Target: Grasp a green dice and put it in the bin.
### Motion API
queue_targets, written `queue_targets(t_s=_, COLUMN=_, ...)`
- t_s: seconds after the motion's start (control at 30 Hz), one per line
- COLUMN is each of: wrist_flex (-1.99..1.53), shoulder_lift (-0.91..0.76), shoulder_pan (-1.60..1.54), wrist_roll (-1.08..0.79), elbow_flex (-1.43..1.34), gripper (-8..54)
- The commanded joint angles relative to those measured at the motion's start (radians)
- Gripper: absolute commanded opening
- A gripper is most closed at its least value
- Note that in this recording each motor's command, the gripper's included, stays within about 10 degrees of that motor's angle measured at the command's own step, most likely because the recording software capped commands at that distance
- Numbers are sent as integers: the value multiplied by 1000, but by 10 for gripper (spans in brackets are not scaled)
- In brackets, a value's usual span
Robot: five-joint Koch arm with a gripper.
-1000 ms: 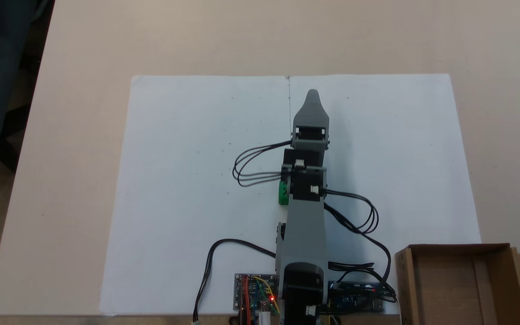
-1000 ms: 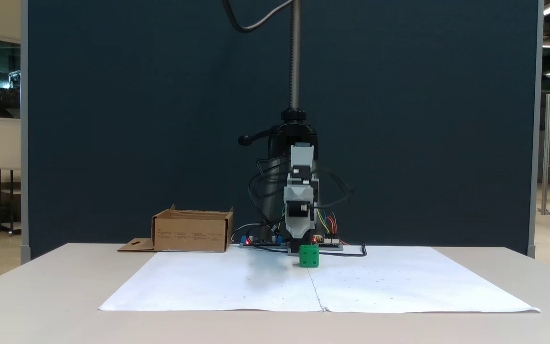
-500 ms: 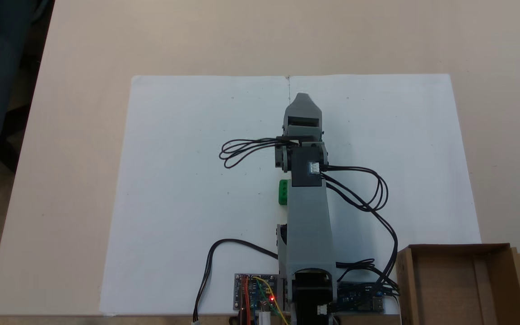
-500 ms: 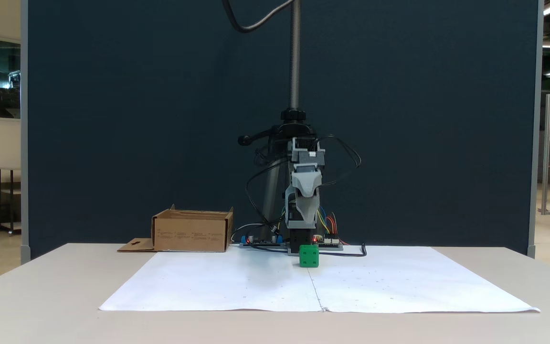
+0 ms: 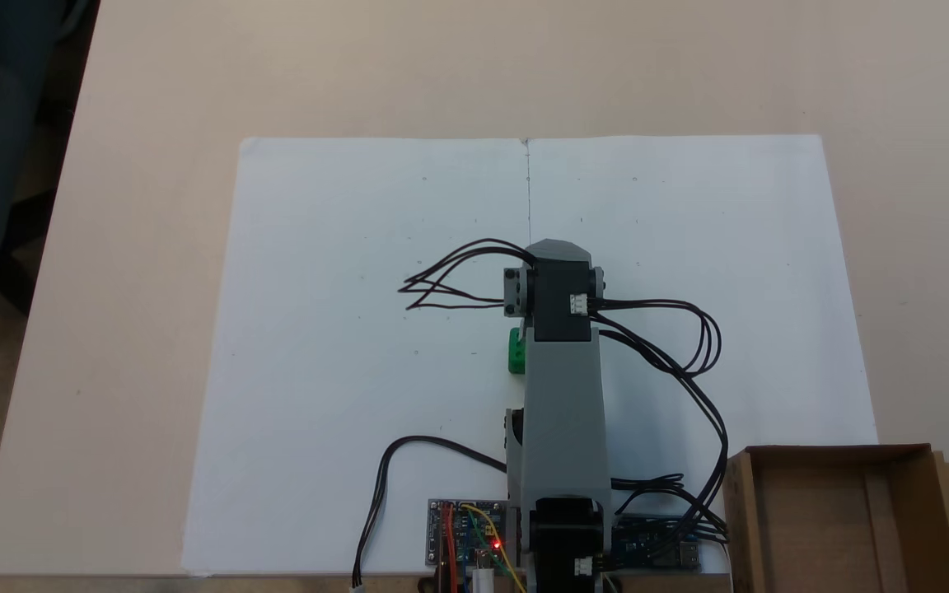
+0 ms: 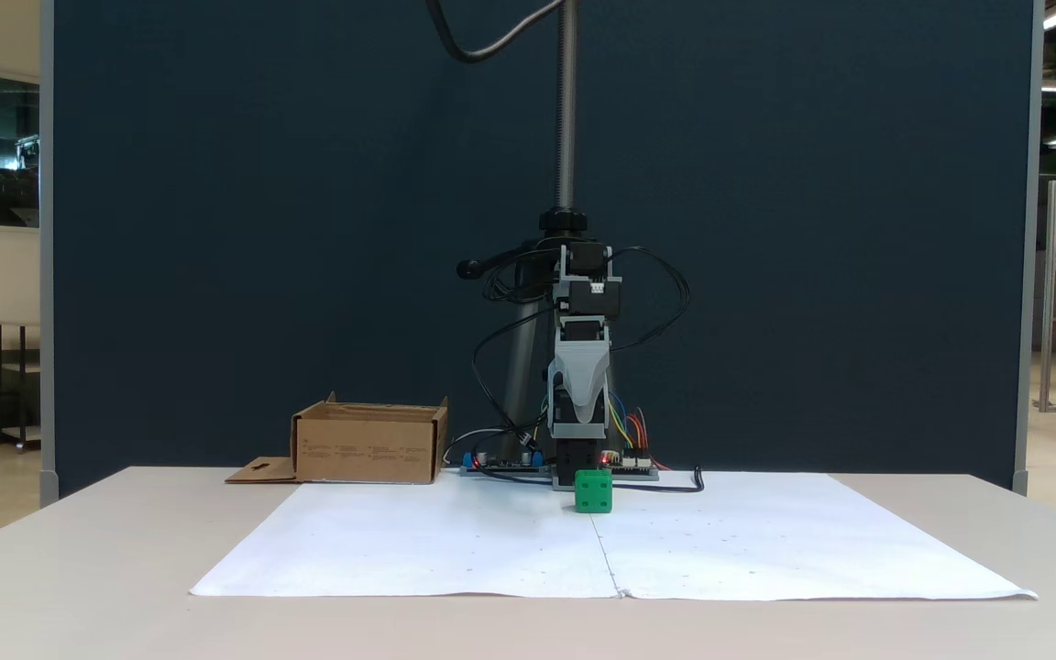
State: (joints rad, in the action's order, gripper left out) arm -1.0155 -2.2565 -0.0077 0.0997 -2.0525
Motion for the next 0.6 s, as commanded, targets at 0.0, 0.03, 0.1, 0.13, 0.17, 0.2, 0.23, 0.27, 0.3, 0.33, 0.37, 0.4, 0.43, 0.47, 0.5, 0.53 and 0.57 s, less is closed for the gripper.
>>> queue_targets(t_s=0.0, wrist_flex=-77, shoulder_lift=-109, shoulder_pan=17, wrist_roll=63, elbow_flex=57, gripper=433)
queue_targets(t_s=0.03, wrist_flex=-95, shoulder_lift=-109, shoulder_pan=17, wrist_roll=64, elbow_flex=60, gripper=434)
queue_targets(t_s=0.1, wrist_flex=-187, shoulder_lift=-109, shoulder_pan=17, wrist_roll=103, elbow_flex=81, gripper=433)
queue_targets(t_s=0.13, wrist_flex=-216, shoulder_lift=-109, shoulder_pan=17, wrist_roll=133, elbow_flex=86, gripper=433)
queue_targets(t_s=0.17, wrist_flex=-242, shoulder_lift=-109, shoulder_pan=17, wrist_roll=167, elbow_flex=87, gripper=434)
queue_targets(t_s=0.2, wrist_flex=-256, shoulder_lift=-109, shoulder_pan=15, wrist_roll=183, elbow_flex=89, gripper=434)
queue_targets(t_s=0.23, wrist_flex=-264, shoulder_lift=-109, shoulder_pan=14, wrist_roll=192, elbow_flex=87, gripper=434)
queue_targets(t_s=0.27, wrist_flex=-273, shoulder_lift=-107, shoulder_pan=14, wrist_roll=198, elbow_flex=87, gripper=434)
queue_targets(t_s=0.3, wrist_flex=-279, shoulder_lift=-107, shoulder_pan=11, wrist_roll=198, elbow_flex=89, gripper=434)
queue_targets(t_s=0.33, wrist_flex=-281, shoulder_lift=-107, shoulder_pan=5, wrist_roll=199, elbow_flex=87, gripper=434)
queue_targets(t_s=0.37, wrist_flex=-284, shoulder_lift=-107, shoulder_pan=2, wrist_roll=198, elbow_flex=87, gripper=434)
queue_targets(t_s=0.4, wrist_flex=-284, shoulder_lift=-106, shoulder_pan=-2, wrist_roll=198, elbow_flex=87, gripper=434)
queue_targets(t_s=0.43, wrist_flex=-285, shoulder_lift=-104, shoulder_pan=-8, wrist_roll=198, elbow_flex=84, gripper=433)
queue_targets(t_s=0.47, wrist_flex=-285, shoulder_lift=-100, shoulder_pan=-14, wrist_roll=198, elbow_flex=81, gripper=434)
queue_targets(t_s=0.5, wrist_flex=-285, shoulder_lift=-95, shoulder_pan=-23, wrist_roll=198, elbow_flex=78, gripper=434)
queue_targets(t_s=0.53, wrist_flex=-284, shoulder_lift=-91, shoulder_pan=-35, wrist_roll=198, elbow_flex=72, gripper=434)
queue_targets(t_s=0.57, wrist_flex=-284, shoulder_lift=-83, shoulder_pan=-44, wrist_roll=198, elbow_flex=71, gripper=434)
